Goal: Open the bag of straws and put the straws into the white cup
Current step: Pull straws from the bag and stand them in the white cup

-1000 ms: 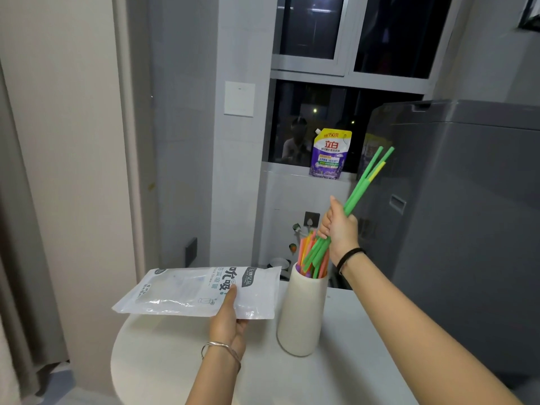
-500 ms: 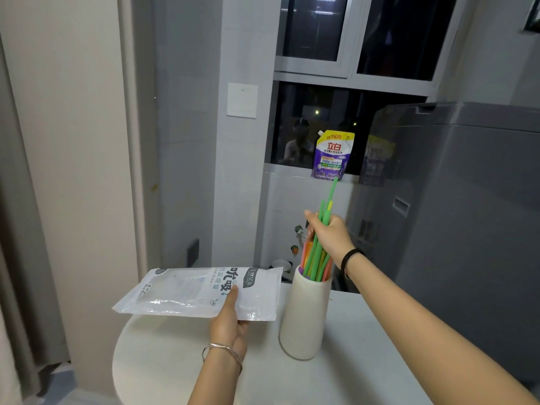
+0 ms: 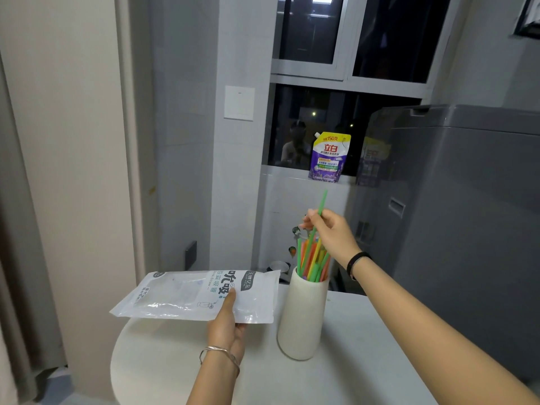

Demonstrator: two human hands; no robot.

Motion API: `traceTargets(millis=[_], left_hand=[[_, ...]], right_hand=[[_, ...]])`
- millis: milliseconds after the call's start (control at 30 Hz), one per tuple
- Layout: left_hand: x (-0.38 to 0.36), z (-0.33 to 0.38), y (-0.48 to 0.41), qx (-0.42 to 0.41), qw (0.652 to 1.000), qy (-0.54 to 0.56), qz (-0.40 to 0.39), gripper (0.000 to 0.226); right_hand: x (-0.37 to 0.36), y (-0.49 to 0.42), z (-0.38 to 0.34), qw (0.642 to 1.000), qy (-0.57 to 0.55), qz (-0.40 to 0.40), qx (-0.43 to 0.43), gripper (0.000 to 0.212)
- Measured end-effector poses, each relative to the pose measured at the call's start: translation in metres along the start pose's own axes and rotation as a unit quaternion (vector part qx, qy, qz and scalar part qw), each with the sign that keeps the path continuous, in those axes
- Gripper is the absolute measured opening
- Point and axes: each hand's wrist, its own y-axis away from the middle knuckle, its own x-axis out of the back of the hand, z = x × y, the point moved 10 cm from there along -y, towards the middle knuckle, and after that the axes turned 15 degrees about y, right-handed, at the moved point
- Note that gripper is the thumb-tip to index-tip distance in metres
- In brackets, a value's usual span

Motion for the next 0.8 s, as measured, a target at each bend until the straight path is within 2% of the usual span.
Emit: traceTargets(millis=[133,200,267,333,367,433,500,567,633,700,800], left_hand=[[0.001,-0.002,0.001,0.003,1.000,-0.006,0.004,0.042],[0.001,-0.003,0.001,0.003,1.000,-0.009,0.005,0.041],[0.001,-0.003,0.001,0.006,1.000,-0.009,0.003,0.041],[0.001,-0.005,0.001,0.010,1.000,-0.007,0.001,0.041],[0.001,-0.005,0.001,0.010,1.000,-0.007,0.001,0.041],[0.001,-0.005,0.001,0.008,1.000,-0.011,0.002,0.041],[0.002,-0.004,0.002,0.004,1.000,-0.015,0.005,0.042],[0.001,-0.005,0.002,0.006,1.000,-0.016,0.006,0.042],[0.001,-0.005,0.003,0.008,1.000,-0.016,0.007,0.041],[-0.001,-0.006,0.003,0.011,1.000,-0.017,0.002,0.040],[-0.003,-0.007,0.005,0.015,1.000,-0.025,-0.008,0.041]], right_hand=[[-0.008,0.007,0.006,0.996,0.074,-0.035,0.028,0.031],[-0.012,0.009,0.015,0.992,0.113,-0.040,0.033,0.031],[-0.021,0.010,0.027,0.981,0.178,-0.079,0.025,0.029],[-0.025,0.012,0.036,0.980,0.166,-0.107,0.002,0.041],[-0.022,0.013,0.035,0.986,0.133,-0.096,0.000,0.051],[-0.010,0.013,0.022,0.994,0.087,-0.050,0.035,0.067],[-0.005,0.014,0.007,0.991,0.099,-0.028,0.082,0.071],[-0.011,0.016,0.002,0.975,0.187,-0.040,0.111,0.066],[-0.028,0.019,0.010,0.930,0.332,-0.094,0.122,0.059],[-0.043,0.024,0.020,0.889,0.416,-0.142,0.128,0.060],[-0.038,0.028,0.012,0.893,0.413,-0.093,0.149,0.060]])
